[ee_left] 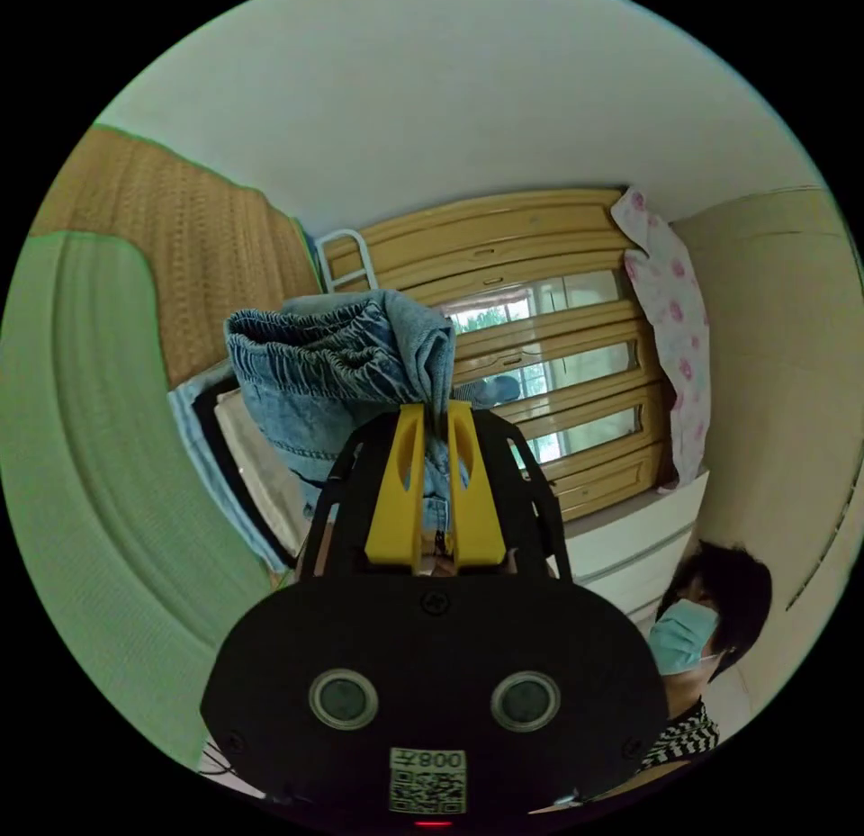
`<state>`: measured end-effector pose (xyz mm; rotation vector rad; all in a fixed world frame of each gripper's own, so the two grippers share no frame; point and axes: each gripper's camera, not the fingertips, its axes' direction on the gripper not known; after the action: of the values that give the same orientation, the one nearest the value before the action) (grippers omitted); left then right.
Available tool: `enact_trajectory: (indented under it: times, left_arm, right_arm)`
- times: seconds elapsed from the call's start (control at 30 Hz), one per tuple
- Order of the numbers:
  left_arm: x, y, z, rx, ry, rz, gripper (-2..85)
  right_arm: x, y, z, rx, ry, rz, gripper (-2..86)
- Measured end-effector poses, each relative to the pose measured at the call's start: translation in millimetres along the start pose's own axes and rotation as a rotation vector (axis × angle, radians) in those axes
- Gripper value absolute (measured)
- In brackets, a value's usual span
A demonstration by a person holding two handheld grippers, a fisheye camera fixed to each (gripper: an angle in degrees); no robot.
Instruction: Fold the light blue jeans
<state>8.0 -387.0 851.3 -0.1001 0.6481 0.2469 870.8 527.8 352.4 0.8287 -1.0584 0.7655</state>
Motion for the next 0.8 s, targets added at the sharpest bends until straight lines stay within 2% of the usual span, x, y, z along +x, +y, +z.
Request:
enact_trajectory:
  times: [0.17,0.33,0.47,0.53,0.63,0.8]
  left_arm:
    - [8.4,-79.8,109.6,-0.094,0.042,0.007,3.9]
    - [-1.7,-124.8,182.3,-0.159,0.064,0.035,4.1]
    - [-39.3,-142.6,215.6,-0.243,-0.088,-0.026,4.3]
    - [-56.5,-147.1,221.6,-0.272,-0.129,-0.099,4.3]
    - [-65.1,-155.7,230.3,-0.291,-0.18,-0.149,4.4]
    - [-50.9,-176.0,266.3,-0.347,-0.224,-0.122,4.6]
  right_arm:
    - [-0.8,-30.3,-52.4,0.101,0.077,-0.023,1.7]
    - [10.8,-33.8,-84.9,0.143,0.151,-0.033,1.9]
    - [50.8,-1.8,-78.1,0.095,0.21,0.08,2.2]
    - [79.8,24.4,-60.5,0.011,0.236,0.174,2.4]
    - [94.0,49.0,-42.7,-0.071,0.273,0.202,2.5]
    - [96.8,66.5,-45.1,-0.024,0.276,0.234,2.5]
